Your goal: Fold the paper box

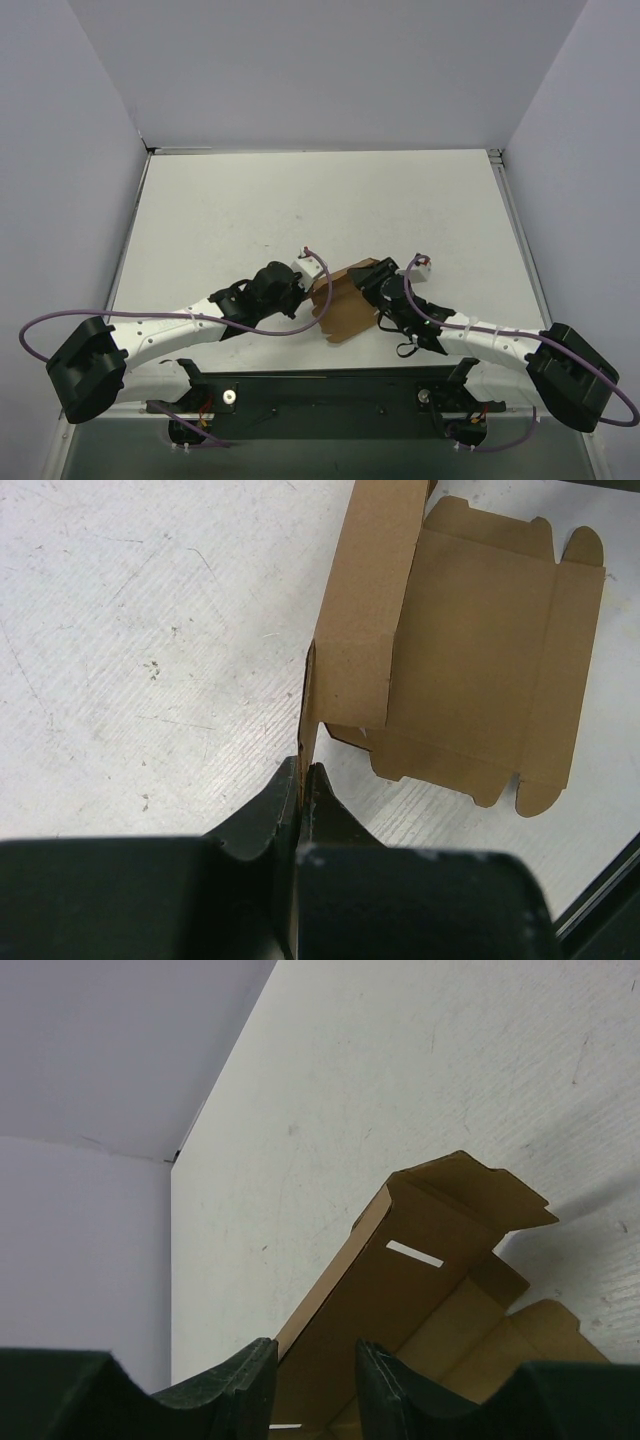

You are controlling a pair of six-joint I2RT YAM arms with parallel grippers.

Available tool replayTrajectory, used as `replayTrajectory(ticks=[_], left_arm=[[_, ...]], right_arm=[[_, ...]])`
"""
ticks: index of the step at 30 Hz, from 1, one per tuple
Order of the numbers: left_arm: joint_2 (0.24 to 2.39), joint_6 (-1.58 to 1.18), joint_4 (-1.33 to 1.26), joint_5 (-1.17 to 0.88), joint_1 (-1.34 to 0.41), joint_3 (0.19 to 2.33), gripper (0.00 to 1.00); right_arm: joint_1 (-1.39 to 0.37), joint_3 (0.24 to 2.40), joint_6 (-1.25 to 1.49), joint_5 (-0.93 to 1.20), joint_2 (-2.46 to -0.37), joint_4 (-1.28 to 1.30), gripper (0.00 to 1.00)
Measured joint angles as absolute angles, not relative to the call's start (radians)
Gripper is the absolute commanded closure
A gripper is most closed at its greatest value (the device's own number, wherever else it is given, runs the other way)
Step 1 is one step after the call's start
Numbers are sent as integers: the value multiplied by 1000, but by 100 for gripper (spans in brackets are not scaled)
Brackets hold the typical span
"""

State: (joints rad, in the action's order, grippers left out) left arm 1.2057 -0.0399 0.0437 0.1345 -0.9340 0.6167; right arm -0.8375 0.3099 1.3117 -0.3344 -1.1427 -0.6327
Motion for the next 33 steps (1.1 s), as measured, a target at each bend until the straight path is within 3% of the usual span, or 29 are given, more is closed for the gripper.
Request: replayTrajectory(ticks=[8, 21, 24, 33], left_arm=[[1206, -39, 39, 134, -935, 613, 100], [1208, -39, 25, 134, -936, 613, 100], [1209, -39, 22, 134, -936, 613, 100], [1212, -39, 20, 134, -937, 613, 100]], right_arm=[[-808, 310, 1336, -314, -1154, -647, 54], [-767, 310, 1392, -261, -1165, -699, 49], [-764, 310, 1396, -253, -1165, -700, 52], [-759, 310, 1414, -238, -1209, -717, 82]])
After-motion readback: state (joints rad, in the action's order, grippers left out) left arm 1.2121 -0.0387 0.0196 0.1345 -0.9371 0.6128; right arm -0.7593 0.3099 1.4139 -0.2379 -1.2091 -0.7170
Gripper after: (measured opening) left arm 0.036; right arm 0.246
